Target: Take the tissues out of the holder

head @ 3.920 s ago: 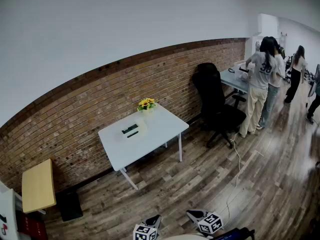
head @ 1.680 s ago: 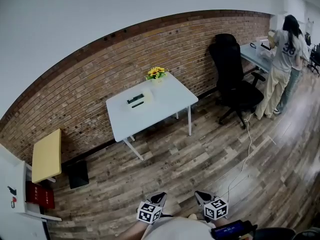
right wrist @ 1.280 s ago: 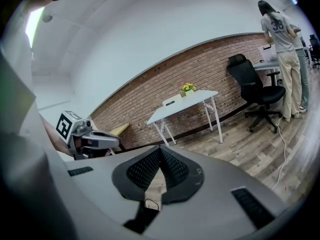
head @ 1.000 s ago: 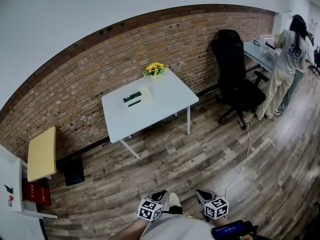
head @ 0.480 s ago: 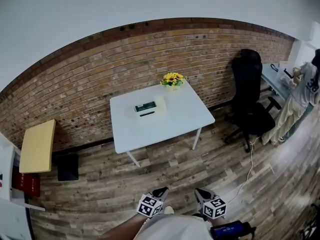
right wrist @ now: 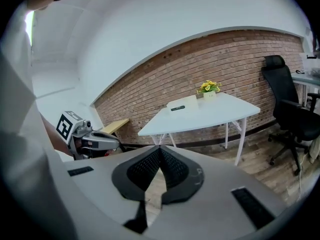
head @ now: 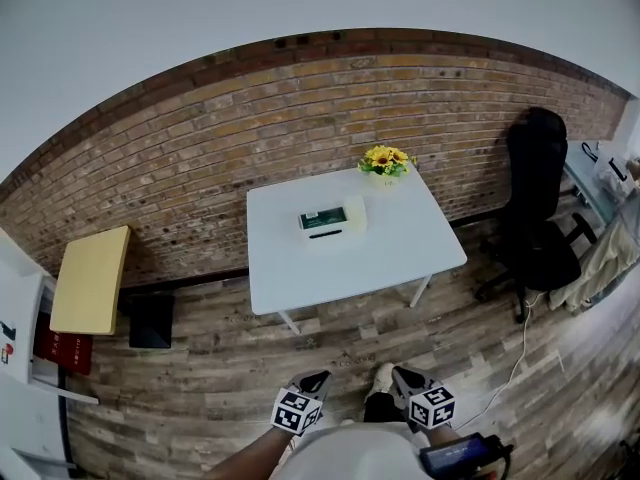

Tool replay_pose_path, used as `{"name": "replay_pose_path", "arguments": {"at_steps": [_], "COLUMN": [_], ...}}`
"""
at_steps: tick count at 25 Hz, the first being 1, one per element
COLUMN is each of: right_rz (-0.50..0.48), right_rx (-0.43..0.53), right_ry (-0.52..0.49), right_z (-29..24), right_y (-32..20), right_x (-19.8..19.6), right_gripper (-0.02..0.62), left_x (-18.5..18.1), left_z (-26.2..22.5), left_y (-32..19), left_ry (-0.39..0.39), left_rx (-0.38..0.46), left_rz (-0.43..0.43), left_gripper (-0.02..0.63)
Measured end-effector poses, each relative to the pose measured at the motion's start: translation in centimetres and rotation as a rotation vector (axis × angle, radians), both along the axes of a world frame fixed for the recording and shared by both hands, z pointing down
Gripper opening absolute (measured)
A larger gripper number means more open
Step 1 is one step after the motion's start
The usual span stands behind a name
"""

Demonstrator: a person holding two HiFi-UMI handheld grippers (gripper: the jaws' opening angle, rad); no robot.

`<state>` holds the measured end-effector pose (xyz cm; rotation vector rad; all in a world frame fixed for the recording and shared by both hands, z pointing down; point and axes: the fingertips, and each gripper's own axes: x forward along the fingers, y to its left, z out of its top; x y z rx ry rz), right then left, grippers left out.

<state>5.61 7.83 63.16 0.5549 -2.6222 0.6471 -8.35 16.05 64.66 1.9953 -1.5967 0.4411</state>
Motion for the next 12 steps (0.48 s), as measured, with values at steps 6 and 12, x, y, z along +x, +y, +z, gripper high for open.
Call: {"name": "replay_pose_path", "arguments": {"at_steps": [6, 12], "right_rz": [-0.064, -0.126], "right_rx": [-0.01, -0.005], "right_ry": [-0.02, -0.031], "right_z": [0.6, -0.2], "right_y": [-5.8, -13.6], "right_x": [-4.4, -7.6], "right_gripper": [0.006, 0.006], "left_x": [-3.5, -6.3], "left_z": [0.5, -0.8], "left_y": [-4.7, -13.5], "left_ry": [-0.014, -0.034], "left_rx": [-0.032, -0.02], "left_rz": [-0.059, -0.085], "left_gripper": [0.023, 0.023]}}
